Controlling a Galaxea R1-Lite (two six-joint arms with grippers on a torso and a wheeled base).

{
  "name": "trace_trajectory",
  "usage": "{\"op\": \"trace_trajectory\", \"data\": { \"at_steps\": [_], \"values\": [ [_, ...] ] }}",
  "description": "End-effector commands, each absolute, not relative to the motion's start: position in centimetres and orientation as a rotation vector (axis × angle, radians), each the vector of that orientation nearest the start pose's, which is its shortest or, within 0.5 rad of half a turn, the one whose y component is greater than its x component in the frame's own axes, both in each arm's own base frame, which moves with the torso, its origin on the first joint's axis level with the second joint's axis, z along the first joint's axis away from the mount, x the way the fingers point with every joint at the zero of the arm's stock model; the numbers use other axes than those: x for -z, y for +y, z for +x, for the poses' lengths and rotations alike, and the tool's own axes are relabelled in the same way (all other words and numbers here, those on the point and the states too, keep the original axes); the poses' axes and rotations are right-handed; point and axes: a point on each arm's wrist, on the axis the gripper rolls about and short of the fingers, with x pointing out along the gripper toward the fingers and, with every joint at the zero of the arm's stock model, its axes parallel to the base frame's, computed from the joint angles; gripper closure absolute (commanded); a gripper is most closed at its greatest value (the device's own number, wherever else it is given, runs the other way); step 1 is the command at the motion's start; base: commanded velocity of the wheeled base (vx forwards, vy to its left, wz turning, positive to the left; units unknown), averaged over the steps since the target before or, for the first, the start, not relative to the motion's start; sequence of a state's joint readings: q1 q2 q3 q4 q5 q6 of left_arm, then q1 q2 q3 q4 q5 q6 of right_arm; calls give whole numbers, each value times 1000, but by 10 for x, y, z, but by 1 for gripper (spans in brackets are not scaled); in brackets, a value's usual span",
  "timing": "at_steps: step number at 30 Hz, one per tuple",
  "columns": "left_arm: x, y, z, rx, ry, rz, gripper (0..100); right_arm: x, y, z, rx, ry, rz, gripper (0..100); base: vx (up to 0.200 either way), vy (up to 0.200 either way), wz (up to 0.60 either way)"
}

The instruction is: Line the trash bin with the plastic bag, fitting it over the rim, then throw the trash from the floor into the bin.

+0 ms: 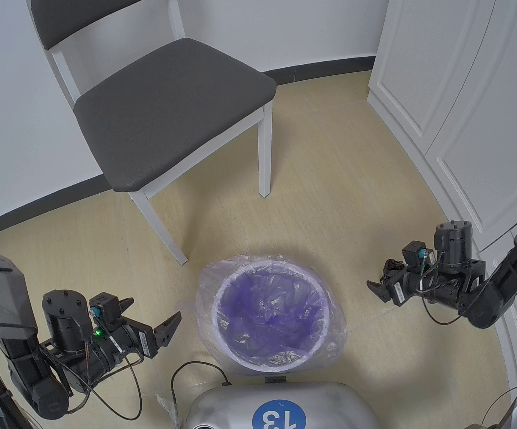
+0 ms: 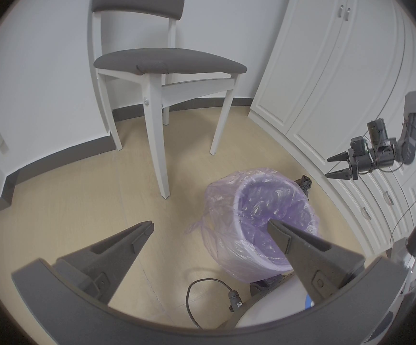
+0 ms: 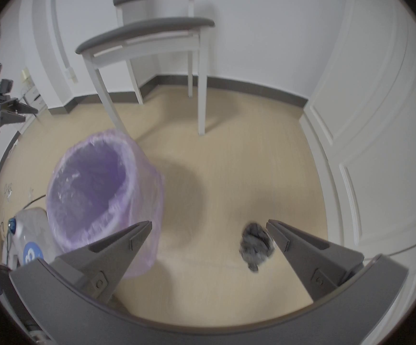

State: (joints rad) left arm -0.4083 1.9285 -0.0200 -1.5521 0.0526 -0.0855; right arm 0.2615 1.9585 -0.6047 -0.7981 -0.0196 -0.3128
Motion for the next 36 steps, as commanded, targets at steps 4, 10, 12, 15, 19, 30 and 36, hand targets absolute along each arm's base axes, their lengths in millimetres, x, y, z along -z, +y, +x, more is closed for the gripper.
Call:
{"op": "trace_trajectory", "data": {
  "at_steps": [4, 10, 12, 15, 19, 30, 36],
  "values": [
    [-62, -89, 189, 348, 328, 22, 0, -23, 35, 361, -175, 706, -350, 0, 0, 0, 0],
    [-62, -91, 188, 344, 325, 26, 0, 27, 27, 392, -146, 727, -334, 0, 0, 0, 0],
    [-61, -91, 188, 345, 328, 27, 0, 32, 25, 395, -138, 717, -331, 0, 0, 0, 0],
    [-60, -91, 188, 345, 336, 29, 0, 34, 20, 400, -125, 702, -325, 0, 0, 0, 0],
    [-55, -93, 189, 349, 358, 38, 0, 47, 15, 413, -101, 656, -295, 0, 0, 0, 0],
    [-50, -95, 189, 340, 379, 46, 0, 67, 15, 414, -120, 620, -275, 0, 0, 0, 0],
    [-51, -97, 188, 345, 374, 50, 0, 68, 15, 412, -160, 623, -264, 0, 0, 0, 0]
  ]
}}
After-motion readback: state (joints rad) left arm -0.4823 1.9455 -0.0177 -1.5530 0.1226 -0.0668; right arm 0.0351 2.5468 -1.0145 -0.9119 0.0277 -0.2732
